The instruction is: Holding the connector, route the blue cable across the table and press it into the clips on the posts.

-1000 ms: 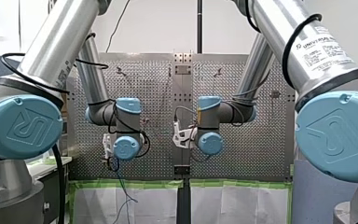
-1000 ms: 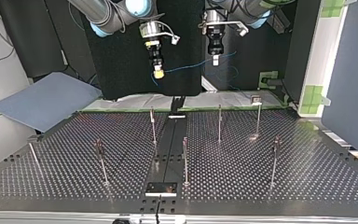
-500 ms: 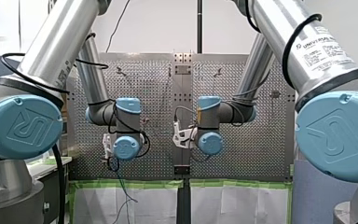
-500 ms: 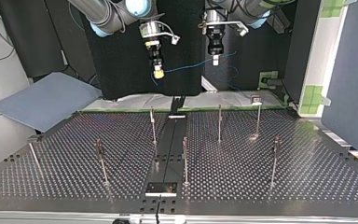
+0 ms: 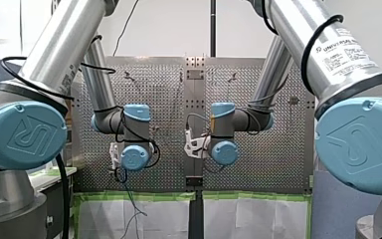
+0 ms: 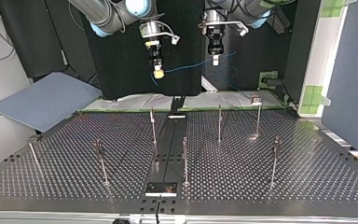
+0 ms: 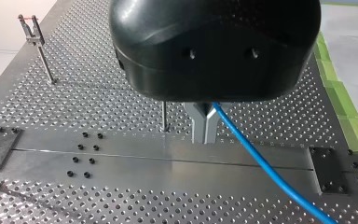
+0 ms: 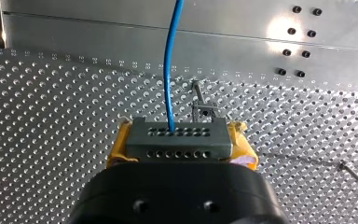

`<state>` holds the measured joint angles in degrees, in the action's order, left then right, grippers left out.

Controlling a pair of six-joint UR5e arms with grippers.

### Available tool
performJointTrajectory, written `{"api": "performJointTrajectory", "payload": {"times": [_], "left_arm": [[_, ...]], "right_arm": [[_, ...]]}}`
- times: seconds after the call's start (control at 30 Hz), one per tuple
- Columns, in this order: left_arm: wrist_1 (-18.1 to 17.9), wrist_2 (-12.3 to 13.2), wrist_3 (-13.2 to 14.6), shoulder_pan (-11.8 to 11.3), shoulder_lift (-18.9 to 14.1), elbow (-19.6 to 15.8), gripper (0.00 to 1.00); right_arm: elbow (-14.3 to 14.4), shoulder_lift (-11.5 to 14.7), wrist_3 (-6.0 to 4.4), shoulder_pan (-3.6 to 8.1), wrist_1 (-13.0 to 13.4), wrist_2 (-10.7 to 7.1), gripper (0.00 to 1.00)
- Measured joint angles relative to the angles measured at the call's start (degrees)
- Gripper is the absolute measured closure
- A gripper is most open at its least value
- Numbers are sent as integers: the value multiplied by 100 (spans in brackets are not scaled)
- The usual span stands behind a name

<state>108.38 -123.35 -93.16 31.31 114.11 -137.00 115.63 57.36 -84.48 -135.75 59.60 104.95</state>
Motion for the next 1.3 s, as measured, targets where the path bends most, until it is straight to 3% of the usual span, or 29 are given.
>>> {"api": "performJointTrajectory", "payload": {"times": [1.3], "left_arm": [[102, 13, 27, -6, 50, 6, 100]], "right_arm": [[0, 0, 0, -7, -48, 0, 100]]}}
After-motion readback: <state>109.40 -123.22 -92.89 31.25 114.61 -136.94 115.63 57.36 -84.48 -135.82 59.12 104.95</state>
